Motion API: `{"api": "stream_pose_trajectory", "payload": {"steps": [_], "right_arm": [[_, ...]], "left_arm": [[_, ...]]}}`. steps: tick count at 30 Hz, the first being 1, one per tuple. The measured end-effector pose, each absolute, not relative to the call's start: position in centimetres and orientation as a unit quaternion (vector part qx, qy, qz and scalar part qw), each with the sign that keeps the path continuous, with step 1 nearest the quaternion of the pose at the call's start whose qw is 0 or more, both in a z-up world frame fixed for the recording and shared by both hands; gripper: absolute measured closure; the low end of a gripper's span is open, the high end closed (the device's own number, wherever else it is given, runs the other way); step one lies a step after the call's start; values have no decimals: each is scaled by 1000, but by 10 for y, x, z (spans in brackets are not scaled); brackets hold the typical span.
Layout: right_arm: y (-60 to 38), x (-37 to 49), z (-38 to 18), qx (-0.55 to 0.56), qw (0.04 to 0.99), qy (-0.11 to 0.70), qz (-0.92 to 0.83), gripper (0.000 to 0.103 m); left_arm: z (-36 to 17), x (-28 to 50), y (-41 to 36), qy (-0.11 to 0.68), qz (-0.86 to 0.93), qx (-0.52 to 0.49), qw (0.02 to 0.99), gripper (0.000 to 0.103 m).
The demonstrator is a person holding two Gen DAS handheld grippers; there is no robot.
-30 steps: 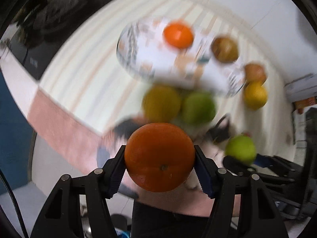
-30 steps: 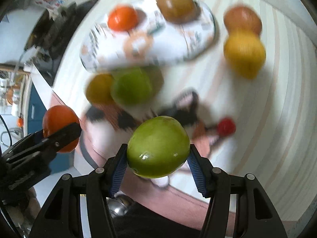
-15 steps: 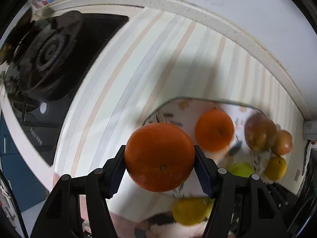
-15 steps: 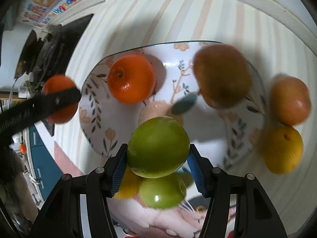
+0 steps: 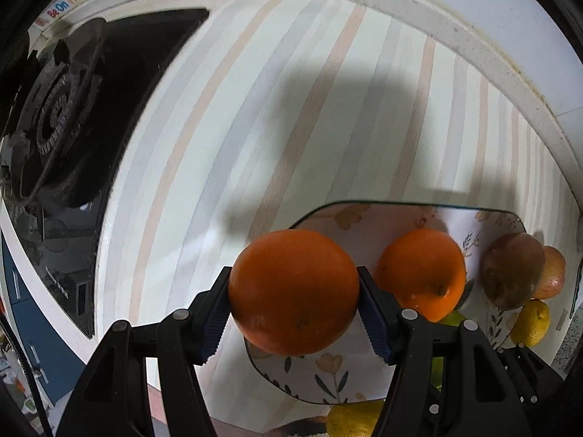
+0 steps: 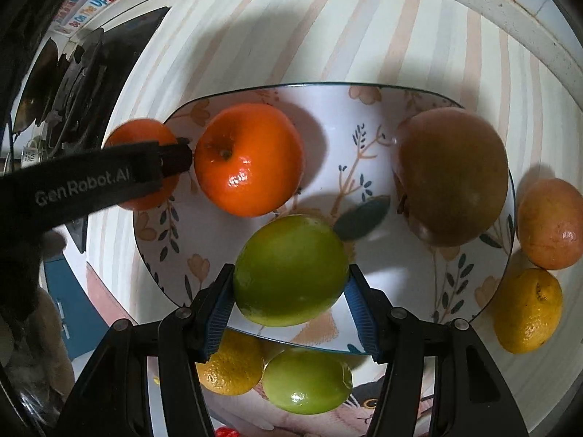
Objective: Organize fruits
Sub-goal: 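Place the orange on the plate with the left gripper while the right places the green fruit, then move both tools back toward the remaining fruits beside the plate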
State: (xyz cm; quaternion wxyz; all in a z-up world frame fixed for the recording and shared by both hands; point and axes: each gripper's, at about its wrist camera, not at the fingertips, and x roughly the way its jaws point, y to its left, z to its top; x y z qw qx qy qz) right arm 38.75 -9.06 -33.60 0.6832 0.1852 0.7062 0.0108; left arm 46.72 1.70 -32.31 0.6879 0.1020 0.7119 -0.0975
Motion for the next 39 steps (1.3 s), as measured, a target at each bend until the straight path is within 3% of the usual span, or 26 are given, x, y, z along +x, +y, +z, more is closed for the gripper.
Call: {"api": "stream_pose_trajectory", "payload": {"steps": [1, 4, 5, 8, 11, 39], "right_arm": [[-91, 388, -336, 186, 682, 707, 11, 38], [-94, 388, -334, 190, 683, 705, 12, 18], [-95, 388, -332, 191, 684, 704, 12, 17], [-101, 385, -323, 189, 688, 700, 12, 17], [-108, 379, -313, 181, 695, 696, 2, 10], [-128, 257, -200, 96, 775, 625, -22, 10]], "left_arm": [[-326, 468, 15, 715, -98, 99, 685, 40], [-326, 466, 18, 713, -100, 87, 689, 39], [-324, 465, 20, 710, -101, 84, 692, 38], [-314, 467, 28, 701, -100, 70, 702, 17], [-304, 464, 35, 696, -95, 59, 709, 16], [-181, 310, 55, 588, -88, 51, 803, 15]]}}
